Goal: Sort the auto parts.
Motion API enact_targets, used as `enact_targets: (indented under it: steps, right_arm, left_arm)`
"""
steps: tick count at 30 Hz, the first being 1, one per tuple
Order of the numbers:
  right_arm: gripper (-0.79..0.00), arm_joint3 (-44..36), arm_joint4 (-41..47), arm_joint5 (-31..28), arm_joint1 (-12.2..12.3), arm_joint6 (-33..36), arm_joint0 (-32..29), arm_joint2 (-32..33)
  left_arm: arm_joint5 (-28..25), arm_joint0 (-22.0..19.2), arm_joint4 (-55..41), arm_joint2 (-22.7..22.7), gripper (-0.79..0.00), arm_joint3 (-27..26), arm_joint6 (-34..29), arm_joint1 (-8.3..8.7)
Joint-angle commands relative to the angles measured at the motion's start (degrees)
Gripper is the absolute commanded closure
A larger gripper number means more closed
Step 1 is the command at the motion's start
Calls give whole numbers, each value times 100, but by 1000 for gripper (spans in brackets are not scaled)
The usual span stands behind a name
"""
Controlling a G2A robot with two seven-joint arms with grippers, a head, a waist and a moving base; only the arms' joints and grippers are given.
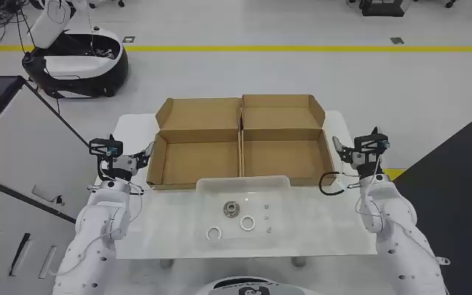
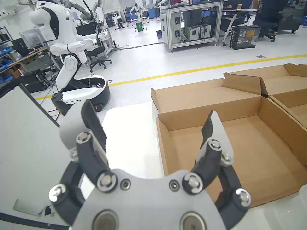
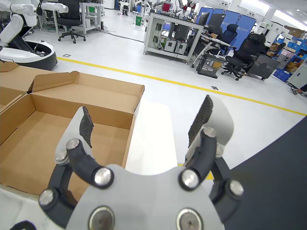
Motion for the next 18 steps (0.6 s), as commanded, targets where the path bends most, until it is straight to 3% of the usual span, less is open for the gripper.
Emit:
enact_targets:
  steps: [1,10,18]
  right_arm:
    - [-784,0,0,0,0,0,0,0]
    - [-785,-59,106,-92,5,18,56,112]
    - [-785,-588,763,-1829,161,761,575,1029]
  left_arm:
    - [0,0,0,0,-785,0,0,0]
    - [0,0,0,0,-785,0,0,0]
    - [0,0,0,0,-785,0,0,0]
